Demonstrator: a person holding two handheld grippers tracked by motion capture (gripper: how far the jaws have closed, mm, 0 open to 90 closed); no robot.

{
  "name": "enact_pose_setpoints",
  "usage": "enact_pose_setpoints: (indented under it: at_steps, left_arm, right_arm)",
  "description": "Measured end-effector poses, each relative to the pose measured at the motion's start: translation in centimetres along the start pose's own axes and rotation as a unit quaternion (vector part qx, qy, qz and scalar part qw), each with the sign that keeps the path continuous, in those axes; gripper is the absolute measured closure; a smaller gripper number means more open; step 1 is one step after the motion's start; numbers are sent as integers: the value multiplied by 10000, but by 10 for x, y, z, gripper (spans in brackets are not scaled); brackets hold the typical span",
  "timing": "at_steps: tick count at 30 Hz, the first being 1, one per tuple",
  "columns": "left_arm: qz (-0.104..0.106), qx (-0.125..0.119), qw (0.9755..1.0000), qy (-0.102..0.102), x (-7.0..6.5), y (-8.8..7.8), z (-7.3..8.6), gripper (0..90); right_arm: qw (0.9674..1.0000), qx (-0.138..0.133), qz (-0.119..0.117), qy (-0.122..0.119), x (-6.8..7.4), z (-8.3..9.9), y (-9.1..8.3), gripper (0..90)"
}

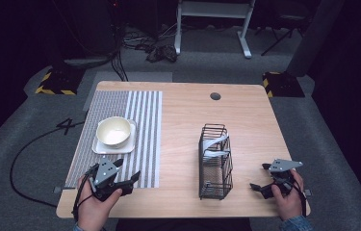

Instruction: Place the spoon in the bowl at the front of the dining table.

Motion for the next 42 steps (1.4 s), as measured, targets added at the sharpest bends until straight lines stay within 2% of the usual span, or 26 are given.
enact_pose_setpoints:
  at_steps: [7,9,10,14,19,23,28,33,42]
  left_arm:
    - [92,-111,9999,42,-6,-2,-12,260]
    - [63,-169,9998,74,-6,-1,-15,249]
    - [91,-266,9996,48,-7,1,-19,233]
    - [79,-379,9992,-21,-10,3,-24,236]
    - [199,-386,9990,48,-16,8,-31,249]
    - [324,-410,9986,71,-25,12,-39,253]
    - [451,-438,9977,244,-35,16,-49,261]
    - [557,-501,9968,274,-44,17,-56,264]
    - [756,-633,9943,408,-63,23,-71,263]
  right_arm:
    - [10000,-8,11,-3,0,0,0,4]
    - [10000,-9,11,-2,0,0,0,4]
    - [10000,-9,11,-3,0,0,0,4]
    - [10000,-10,12,-2,0,0,0,4]
    - [10000,-9,12,-1,0,0,0,4]
    - [10000,-10,13,-1,0,0,0,4]
    - [10000,-9,12,-2,0,0,0,4]
    - [10000,-9,12,-2,0,0,0,4]
    - [10000,-10,12,-3,0,0,0,4]
Point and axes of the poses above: each handheld gripper's, and its own axes: y roughly forward along the jaws, z roughly out of its underside, x roughly to its left, the point moved 2 cm from there along y, roughly forward along the jaws, and after that the axes turned 5 degrees about x, right-handed, at the moved point
